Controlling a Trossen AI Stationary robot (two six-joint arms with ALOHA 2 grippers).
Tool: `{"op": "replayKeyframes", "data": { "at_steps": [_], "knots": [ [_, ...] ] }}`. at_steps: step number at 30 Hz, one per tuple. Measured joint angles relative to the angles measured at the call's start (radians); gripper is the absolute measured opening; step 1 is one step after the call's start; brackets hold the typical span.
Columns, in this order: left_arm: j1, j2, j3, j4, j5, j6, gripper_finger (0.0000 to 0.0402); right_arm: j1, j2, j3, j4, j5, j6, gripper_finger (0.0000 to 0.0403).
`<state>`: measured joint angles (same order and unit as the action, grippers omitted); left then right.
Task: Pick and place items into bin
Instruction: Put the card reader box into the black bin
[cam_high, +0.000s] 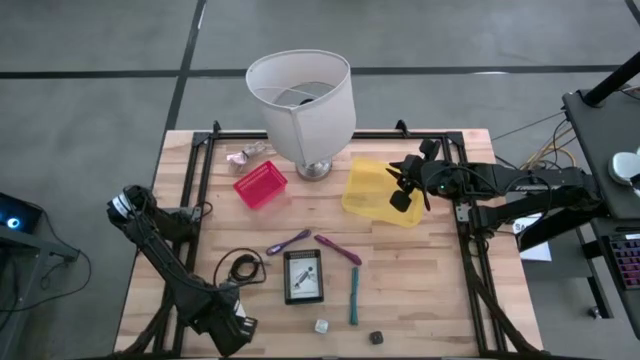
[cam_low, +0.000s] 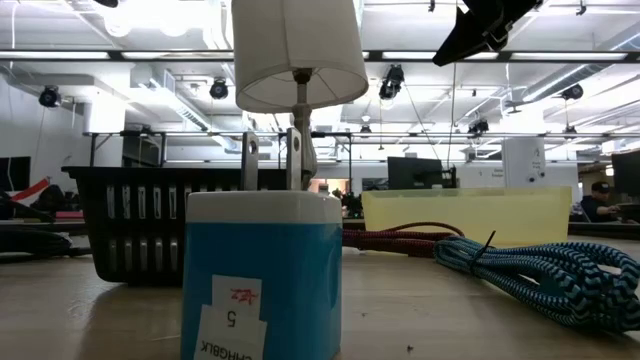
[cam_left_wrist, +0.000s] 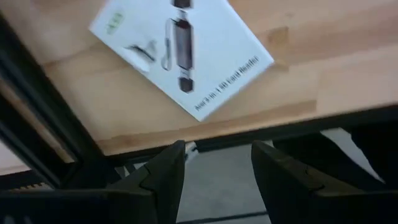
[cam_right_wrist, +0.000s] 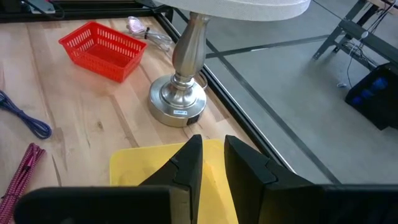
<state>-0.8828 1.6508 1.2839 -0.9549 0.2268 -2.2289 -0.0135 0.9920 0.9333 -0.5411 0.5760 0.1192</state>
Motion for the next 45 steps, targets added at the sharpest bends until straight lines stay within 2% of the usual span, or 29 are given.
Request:
{"op": "replayKeyframes", "data": {
  "at_steps": [4,10,14,21,24,31,37,41,45],
  "knots": [
    [0.000,0.000,-0.018,0.004,0.000,-0.005,0.0169,0.000,0.000,0.000,0.000,0.000,0.000,0.0057],
    [-0.013,0.000,-0.054,0.004,0.002,-0.144,0.0169,0.000,0.000,0.000,0.000,0.000,0.000,0.0057],
    [-0.017,0.002,-0.060,0.001,0.003,-0.141,0.0169,0.000,0.000,0.000,0.000,0.000,0.000,0.0057],
    [-0.046,0.049,-0.063,-0.083,0.027,-0.223,0.0169,0.000,0.000,0.000,0.000,0.000,0.000,0.0057],
    [-0.051,0.088,-0.063,-0.082,0.083,-0.220,0.0169,0.000,0.000,0.000,0.000,0.000,0.000,0.0057],
    [-0.063,0.168,-0.063,-0.080,0.093,-0.221,0.0169,0.000,0.000,0.000,0.000,0.000,0.000,0.0057],
    [-0.048,0.173,-0.062,-0.084,0.092,-0.221,0.0169,0.000,0.000,0.000,0.000,0.001,0.000,0.0057],
    [-0.036,0.167,-0.063,-0.136,0.185,-0.236,0.0169,0.000,0.000,0.000,0.000,0.001,0.000,0.0057],
    [-0.013,0.166,-0.061,-0.181,0.182,-0.245,0.0169,0.000,0.000,0.000,0.000,0.001,0.000,0.0057]
  ]
}}
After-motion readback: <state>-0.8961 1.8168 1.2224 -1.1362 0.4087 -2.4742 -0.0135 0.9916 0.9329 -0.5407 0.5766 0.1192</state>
